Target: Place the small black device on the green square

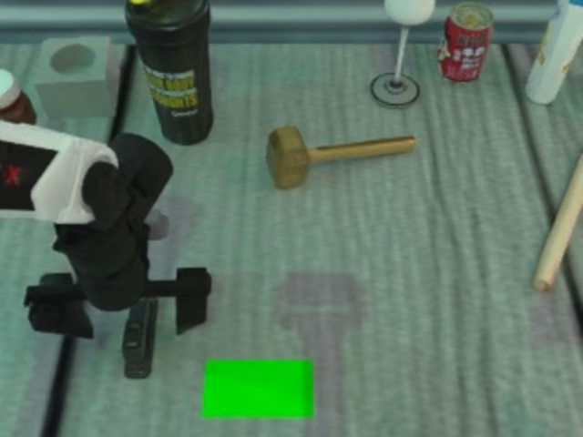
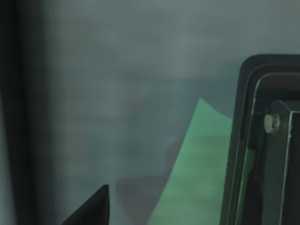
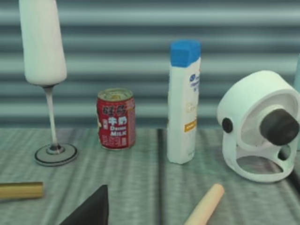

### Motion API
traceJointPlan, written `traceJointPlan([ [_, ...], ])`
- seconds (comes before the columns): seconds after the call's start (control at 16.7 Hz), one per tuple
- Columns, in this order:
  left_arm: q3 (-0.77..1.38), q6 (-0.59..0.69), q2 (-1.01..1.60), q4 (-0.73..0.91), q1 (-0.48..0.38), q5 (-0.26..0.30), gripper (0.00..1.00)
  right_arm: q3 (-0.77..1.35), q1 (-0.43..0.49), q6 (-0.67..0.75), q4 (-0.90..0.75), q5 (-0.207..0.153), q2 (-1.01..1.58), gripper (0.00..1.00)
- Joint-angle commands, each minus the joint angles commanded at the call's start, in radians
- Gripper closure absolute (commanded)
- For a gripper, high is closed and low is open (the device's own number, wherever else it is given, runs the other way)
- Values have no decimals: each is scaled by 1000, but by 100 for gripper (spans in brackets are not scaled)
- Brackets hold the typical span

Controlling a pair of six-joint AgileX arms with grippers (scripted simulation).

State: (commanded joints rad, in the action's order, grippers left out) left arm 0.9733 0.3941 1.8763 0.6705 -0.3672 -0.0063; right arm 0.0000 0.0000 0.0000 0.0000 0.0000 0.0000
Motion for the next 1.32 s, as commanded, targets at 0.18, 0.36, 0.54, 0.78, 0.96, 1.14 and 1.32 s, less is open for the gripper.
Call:
traceJointPlan([
  [0.18,0,0,0,0,0,0,30,0,0,0,0,0,0,0],
  [0.36,0,0,0,0,0,0,53,0,0,0,0,0,0,0],
  [0.54,0,0,0,0,0,0,75,0,0,0,0,0,0,0],
  [0.78,0,0,0,0,0,0,100,0,0,0,0,0,0,0],
  [0.96,0,0,0,0,0,0,100,0,0,0,0,0,0,0],
  [1.14,0,0,0,0,0,0,100,0,0,0,0,0,0,0],
  [1.32,3,-1,-2,3,0,0,100,0,0,0,0,0,0,0],
])
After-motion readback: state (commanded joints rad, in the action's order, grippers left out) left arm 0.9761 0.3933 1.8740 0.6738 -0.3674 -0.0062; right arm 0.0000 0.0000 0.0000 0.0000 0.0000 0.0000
